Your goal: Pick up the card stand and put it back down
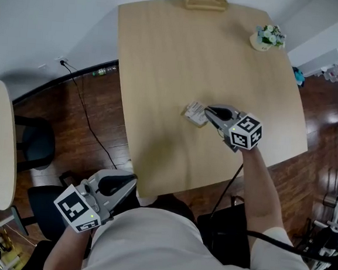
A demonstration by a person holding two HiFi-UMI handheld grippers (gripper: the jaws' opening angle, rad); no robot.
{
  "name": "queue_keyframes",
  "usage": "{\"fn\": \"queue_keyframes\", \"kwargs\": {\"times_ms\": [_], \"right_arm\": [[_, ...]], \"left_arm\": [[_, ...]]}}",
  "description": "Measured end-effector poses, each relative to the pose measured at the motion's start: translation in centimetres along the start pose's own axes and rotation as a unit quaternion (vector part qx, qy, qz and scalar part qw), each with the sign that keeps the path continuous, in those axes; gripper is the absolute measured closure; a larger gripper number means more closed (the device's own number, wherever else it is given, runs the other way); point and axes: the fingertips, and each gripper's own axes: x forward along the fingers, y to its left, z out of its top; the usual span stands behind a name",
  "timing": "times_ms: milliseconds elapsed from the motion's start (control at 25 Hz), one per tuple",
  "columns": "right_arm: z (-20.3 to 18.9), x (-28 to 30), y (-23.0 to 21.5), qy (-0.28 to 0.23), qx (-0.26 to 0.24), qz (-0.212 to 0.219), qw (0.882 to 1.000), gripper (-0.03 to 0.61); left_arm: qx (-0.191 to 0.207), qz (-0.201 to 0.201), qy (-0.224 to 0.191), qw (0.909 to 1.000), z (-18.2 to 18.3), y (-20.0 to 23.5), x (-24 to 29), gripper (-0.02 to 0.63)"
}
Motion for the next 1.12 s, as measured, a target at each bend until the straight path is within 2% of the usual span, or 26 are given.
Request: {"fn": "queue_keyframes", "kwargs": {"times_ms": [480, 1120], "right_arm": [[1.3, -1.1, 0.1, -0.015, -0.003, -0.015, 1.0, 0.558], [6.2, -4.8, 1.7, -0.055, -0.022, -0.049, 0.997, 0.558]], "left_arm": [[0.003, -0.005, -0.002, 1.0, -0.2, -0.4, -0.1, 0.61], [0.019, -0.028, -0.007, 0.9994, -0.5, -0.6, -0.9, 0.611]]}}
